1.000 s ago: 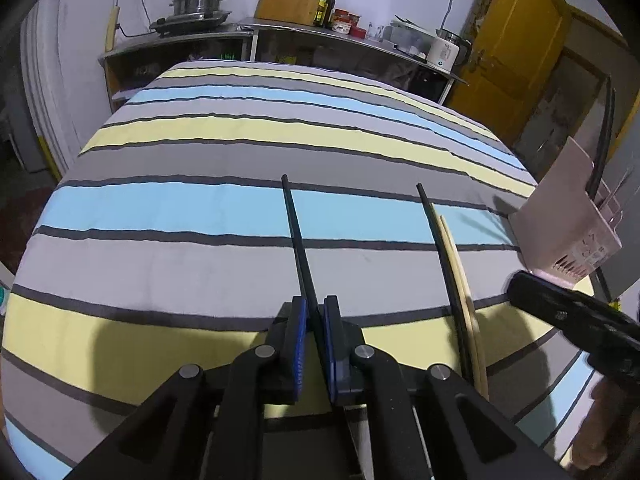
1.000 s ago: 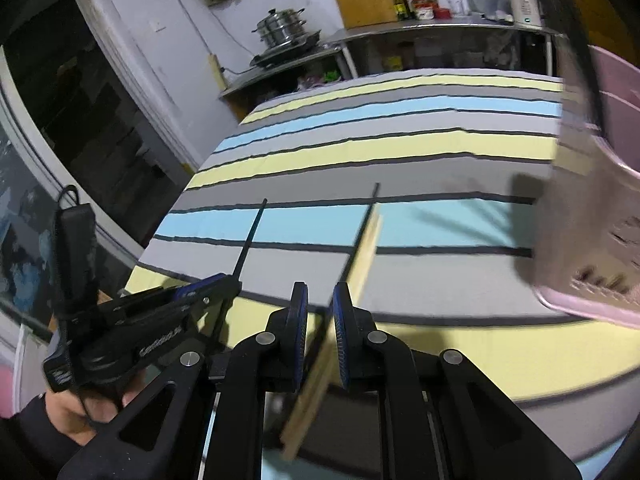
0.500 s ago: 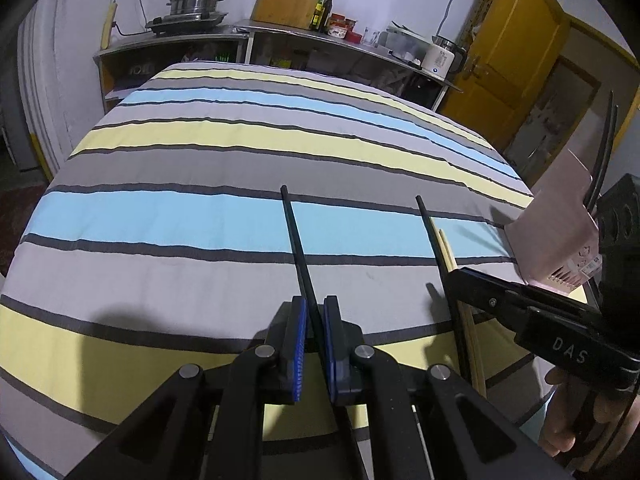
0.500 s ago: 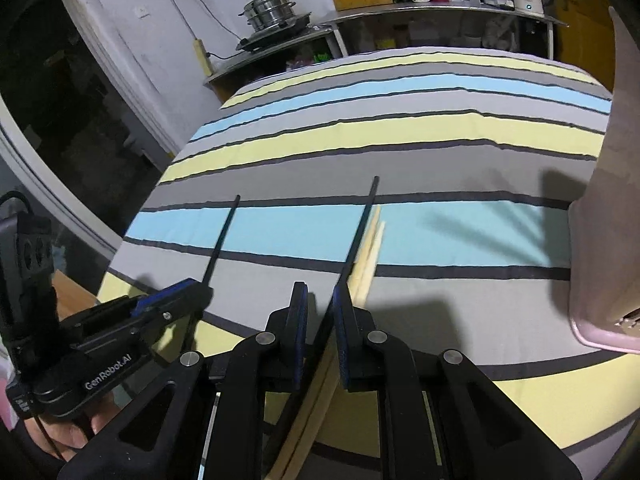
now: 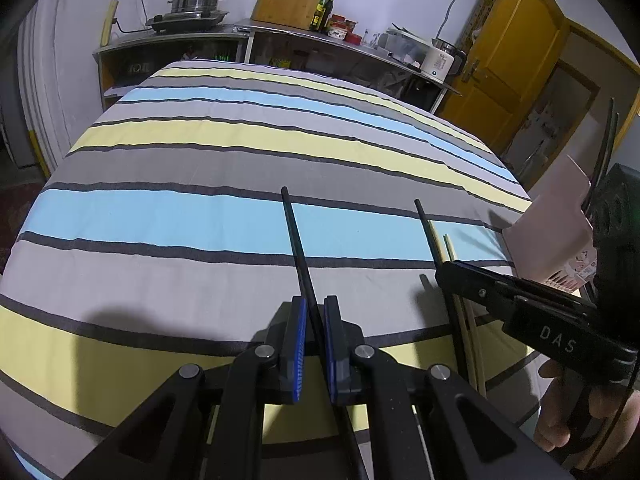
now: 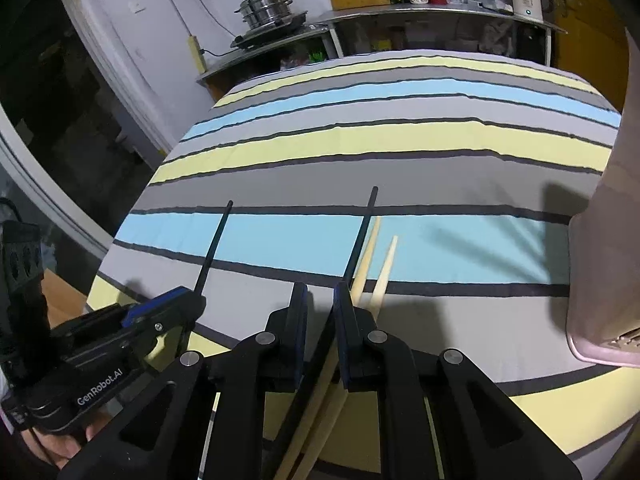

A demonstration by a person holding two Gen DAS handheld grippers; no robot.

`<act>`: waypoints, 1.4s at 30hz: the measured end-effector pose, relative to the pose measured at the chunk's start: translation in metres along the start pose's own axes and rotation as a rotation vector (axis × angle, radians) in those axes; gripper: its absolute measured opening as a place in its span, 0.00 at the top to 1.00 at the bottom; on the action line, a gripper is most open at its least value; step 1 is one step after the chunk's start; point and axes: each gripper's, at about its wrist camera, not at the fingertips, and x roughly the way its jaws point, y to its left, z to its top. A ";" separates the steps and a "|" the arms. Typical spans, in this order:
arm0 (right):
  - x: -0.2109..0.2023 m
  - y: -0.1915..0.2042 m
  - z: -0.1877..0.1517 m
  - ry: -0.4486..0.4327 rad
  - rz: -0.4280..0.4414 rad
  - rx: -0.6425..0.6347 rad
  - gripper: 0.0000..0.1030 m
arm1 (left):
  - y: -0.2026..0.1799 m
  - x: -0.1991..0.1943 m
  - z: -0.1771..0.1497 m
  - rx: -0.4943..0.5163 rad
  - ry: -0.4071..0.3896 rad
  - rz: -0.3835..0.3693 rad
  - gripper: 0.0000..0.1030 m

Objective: Organize utensils
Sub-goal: 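Close the left tool on a black chopstick while the right tool grasps another black chopstick, then lift the held chopsticks with both tools and lower them into the pink holder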

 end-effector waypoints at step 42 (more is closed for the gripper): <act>0.020 0.005 0.020 0.021 -0.109 -0.011 0.85 | 0.003 0.016 0.023 -0.001 0.009 0.006 0.92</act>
